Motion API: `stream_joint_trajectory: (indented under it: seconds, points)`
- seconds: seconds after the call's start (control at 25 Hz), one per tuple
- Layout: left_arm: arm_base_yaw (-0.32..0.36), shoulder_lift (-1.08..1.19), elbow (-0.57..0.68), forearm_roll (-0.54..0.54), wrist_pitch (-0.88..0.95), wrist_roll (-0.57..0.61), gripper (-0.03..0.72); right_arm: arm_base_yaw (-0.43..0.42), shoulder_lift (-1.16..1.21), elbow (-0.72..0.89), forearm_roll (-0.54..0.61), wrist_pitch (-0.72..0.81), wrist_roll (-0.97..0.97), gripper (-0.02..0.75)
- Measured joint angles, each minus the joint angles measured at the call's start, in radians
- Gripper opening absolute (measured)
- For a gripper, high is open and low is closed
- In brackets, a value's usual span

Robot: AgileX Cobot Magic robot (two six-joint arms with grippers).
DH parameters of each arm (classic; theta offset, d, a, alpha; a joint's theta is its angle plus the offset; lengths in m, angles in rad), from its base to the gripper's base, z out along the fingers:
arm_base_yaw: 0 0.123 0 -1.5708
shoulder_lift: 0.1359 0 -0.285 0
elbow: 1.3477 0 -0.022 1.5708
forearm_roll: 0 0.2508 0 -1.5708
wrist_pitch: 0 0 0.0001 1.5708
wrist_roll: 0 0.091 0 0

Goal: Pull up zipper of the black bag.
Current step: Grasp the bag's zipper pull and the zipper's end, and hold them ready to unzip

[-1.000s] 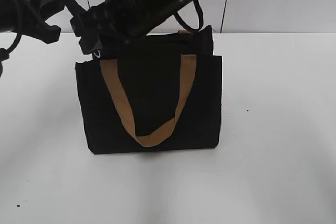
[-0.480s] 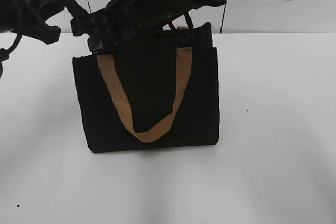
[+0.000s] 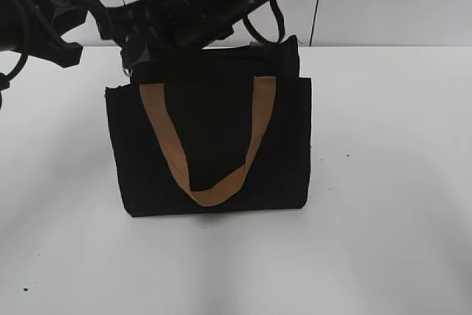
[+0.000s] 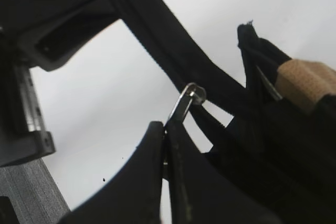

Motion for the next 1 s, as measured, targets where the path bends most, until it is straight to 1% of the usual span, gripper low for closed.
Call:
stream_joint_trajectory:
  seconds: [0.16, 0.32, 0.48, 0.64, 0.88, 1.0]
  points:
    - [0.0, 0.0, 0.0, -0.085, 0.024, 0.0, 0.038, 0.0, -0.034, 0.0, -0.002, 0.007, 0.0, -0.011]
    - [-0.001, 0.0, 0.0, -0.119, 0.126, 0.0, 0.038, -0.015, -0.031, 0.0, -0.018, 0.063, 0.0, -0.011]
    - [-0.004, -0.01, 0.0, -0.157, 0.231, 0.0, 0.038, -0.054, -0.021, -0.001, -0.02, 0.121, -0.001, -0.012]
    - [-0.005, -0.034, 0.0, -0.206, 0.29, 0.0, 0.038, -0.103, -0.021, -0.001, -0.021, 0.172, -0.001, -0.013]
    - [-0.01, -0.04, 0.0, -0.223, 0.331, 0.0, 0.038, -0.159, -0.021, -0.002, -0.045, 0.238, 0.0, -0.013]
    - [-0.012, -0.04, 0.0, -0.224, 0.337, 0.0, 0.038, -0.182, -0.021, -0.002, -0.083, 0.278, 0.007, -0.013]
